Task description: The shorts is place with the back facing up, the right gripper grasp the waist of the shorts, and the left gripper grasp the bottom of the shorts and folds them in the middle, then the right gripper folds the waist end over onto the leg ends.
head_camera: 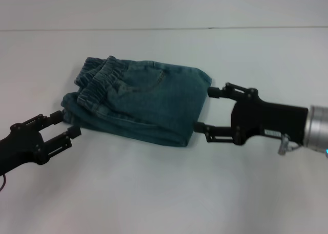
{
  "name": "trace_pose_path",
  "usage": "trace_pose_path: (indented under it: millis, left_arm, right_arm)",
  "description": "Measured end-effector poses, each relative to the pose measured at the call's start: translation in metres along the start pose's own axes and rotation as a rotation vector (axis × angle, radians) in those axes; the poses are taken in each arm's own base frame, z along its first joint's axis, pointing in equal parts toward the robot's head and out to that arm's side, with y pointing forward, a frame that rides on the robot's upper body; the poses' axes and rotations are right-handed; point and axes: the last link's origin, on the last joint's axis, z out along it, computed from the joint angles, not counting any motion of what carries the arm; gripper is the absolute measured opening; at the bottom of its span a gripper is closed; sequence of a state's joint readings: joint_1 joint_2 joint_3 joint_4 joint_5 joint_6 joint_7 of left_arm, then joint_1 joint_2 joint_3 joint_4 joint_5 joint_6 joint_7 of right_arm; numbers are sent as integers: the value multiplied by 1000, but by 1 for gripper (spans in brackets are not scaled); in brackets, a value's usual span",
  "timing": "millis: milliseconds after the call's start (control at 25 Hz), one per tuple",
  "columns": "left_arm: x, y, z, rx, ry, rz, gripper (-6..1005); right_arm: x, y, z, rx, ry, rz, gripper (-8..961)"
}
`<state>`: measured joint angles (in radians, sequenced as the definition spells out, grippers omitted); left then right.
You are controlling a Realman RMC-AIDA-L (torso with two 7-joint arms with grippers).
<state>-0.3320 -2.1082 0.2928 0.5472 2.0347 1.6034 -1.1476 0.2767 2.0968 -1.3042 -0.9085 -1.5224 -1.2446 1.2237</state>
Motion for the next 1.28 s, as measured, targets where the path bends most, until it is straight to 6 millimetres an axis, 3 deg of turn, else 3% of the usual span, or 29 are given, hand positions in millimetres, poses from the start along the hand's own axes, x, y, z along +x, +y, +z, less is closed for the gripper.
trace_pose_path:
  millis: [120, 320, 560, 1280]
  left_arm:
    - [4, 2, -1, -62, -46, -1, 481]
    - [5, 6, 4, -144, -126, -7, 727]
    - [6, 9, 8, -206, -186, 15, 938]
    - [12, 17, 11, -348, -305, 51, 946]
  right_arm:
    - [12, 6, -10, 15, -22, 19, 924]
    - [30, 12, -22, 30, -9, 35, 924]
    - [35, 17, -27, 16, -23, 28, 924]
    - [41, 14, -40, 27, -11, 38, 924]
